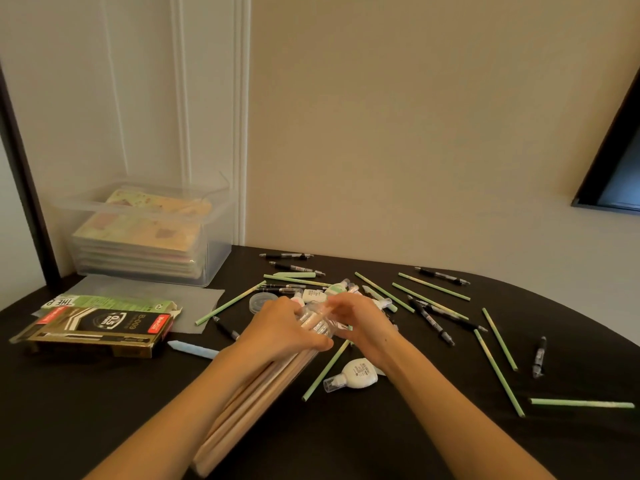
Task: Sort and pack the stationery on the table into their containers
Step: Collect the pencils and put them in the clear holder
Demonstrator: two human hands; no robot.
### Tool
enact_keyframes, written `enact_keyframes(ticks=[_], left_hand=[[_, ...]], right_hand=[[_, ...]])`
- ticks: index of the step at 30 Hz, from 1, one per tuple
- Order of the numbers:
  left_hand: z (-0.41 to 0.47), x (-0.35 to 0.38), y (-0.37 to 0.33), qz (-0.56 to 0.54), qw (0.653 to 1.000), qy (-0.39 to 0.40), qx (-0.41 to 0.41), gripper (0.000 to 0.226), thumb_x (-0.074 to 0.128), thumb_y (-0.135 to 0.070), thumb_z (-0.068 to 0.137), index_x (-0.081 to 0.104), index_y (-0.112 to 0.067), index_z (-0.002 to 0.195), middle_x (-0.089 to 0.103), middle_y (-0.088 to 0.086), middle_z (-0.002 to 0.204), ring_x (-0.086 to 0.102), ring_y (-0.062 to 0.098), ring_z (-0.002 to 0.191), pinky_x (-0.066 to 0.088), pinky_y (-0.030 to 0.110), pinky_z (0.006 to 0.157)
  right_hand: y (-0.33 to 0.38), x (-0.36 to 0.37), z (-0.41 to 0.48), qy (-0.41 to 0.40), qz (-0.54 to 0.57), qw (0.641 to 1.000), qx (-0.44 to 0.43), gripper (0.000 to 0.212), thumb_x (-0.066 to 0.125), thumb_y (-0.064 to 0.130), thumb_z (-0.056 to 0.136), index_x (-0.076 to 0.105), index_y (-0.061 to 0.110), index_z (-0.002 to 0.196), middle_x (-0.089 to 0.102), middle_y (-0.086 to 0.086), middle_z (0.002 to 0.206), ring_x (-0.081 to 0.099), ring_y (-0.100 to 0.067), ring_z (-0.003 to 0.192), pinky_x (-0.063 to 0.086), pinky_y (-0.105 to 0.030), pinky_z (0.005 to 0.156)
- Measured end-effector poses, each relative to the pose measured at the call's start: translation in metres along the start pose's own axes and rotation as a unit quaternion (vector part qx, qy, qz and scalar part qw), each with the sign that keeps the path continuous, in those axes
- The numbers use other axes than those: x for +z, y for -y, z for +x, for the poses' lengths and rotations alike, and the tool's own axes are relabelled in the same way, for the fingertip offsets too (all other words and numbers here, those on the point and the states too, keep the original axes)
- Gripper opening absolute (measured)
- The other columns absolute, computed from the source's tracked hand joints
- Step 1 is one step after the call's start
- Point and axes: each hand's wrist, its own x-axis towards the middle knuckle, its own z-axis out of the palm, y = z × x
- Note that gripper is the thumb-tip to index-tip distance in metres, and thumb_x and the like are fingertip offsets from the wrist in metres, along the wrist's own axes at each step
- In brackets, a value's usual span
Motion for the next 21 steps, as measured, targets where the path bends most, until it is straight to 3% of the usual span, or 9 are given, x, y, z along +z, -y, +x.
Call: enact_keyframes(ticks=[4,7,11,13,15,18,21], left_hand=[[-0.001,-0.006,-0.003,0.010,1.000,-0.016,0.002,0.040,0.073,-0.047,0.068,0.063,-0.016,0.092,0.056,-0.006,0.077,0.052,0.007,0.071,0.041,0.021,0.061],[-0.002,-0.009,-0.003,0.010,1.000,-0.019,-0.004,0.037,0.073,-0.045,0.070,0.064,-0.017,0.093,0.060,-0.003,0.080,0.053,0.006,0.071,0.043,0.022,0.065],[0.000,-0.013,-0.006,0.019,0.997,-0.067,-0.034,0.058,0.070,-0.053,0.070,0.058,-0.014,0.112,0.060,0.002,0.106,0.054,0.014,0.092,0.045,0.029,0.077],[0.003,-0.020,-0.009,-0.005,0.993,-0.101,-0.060,0.070,0.067,-0.054,0.074,0.047,-0.012,0.126,0.054,0.006,0.121,0.052,0.020,0.106,0.043,0.030,0.082],[0.011,-0.028,-0.012,-0.067,0.986,-0.135,-0.068,0.076,0.064,-0.053,0.078,0.035,-0.009,0.133,0.049,0.010,0.128,0.051,0.025,0.112,0.045,0.035,0.086],[0.021,-0.036,-0.021,-0.158,0.972,-0.169,-0.050,0.071,0.061,-0.050,0.082,0.028,-0.009,0.130,0.049,0.008,0.115,0.054,0.023,0.096,0.045,0.031,0.076],[0.033,-0.039,-0.030,-0.257,0.950,-0.177,-0.031,0.066,0.059,-0.049,0.084,0.026,-0.013,0.128,0.049,0.007,0.113,0.054,0.021,0.093,0.045,0.031,0.073]], right_hand=[[0.004,0.003,0.002,-0.031,0.014,0.999,-0.016,0.019,0.047,0.022,0.095,0.054,0.014,0.111,0.066,-0.006,0.104,0.064,-0.015,0.087,0.052,-0.025,0.072],[0.005,0.004,0.001,0.001,-0.011,1.000,-0.029,0.034,0.041,0.025,0.098,0.063,0.002,0.109,0.068,-0.004,0.102,0.063,-0.015,0.094,0.050,-0.025,0.080],[0.000,-0.004,0.001,-0.032,-0.001,0.998,-0.052,0.031,0.040,0.014,0.095,0.066,0.003,0.106,0.070,-0.007,0.104,0.064,-0.021,0.103,0.047,-0.033,0.095],[-0.003,-0.011,0.003,0.014,-0.002,1.000,-0.027,0.033,0.045,0.005,0.088,0.060,0.005,0.118,0.067,-0.011,0.109,0.062,-0.023,0.107,0.049,-0.034,0.093],[-0.007,-0.013,0.004,0.110,-0.015,0.994,0.016,0.048,0.053,0.008,0.080,0.050,0.009,0.128,0.064,-0.011,0.116,0.060,-0.024,0.111,0.048,-0.037,0.096],[-0.010,-0.006,0.006,0.224,-0.080,0.971,0.030,0.066,0.064,0.024,0.072,0.041,0.018,0.134,0.059,-0.008,0.125,0.057,-0.021,0.116,0.044,-0.039,0.102],[-0.005,0.006,0.011,0.186,-0.165,0.968,-0.022,0.071,0.068,0.035,0.068,0.039,0.021,0.131,0.057,-0.002,0.119,0.059,-0.016,0.108,0.049,-0.031,0.090]])
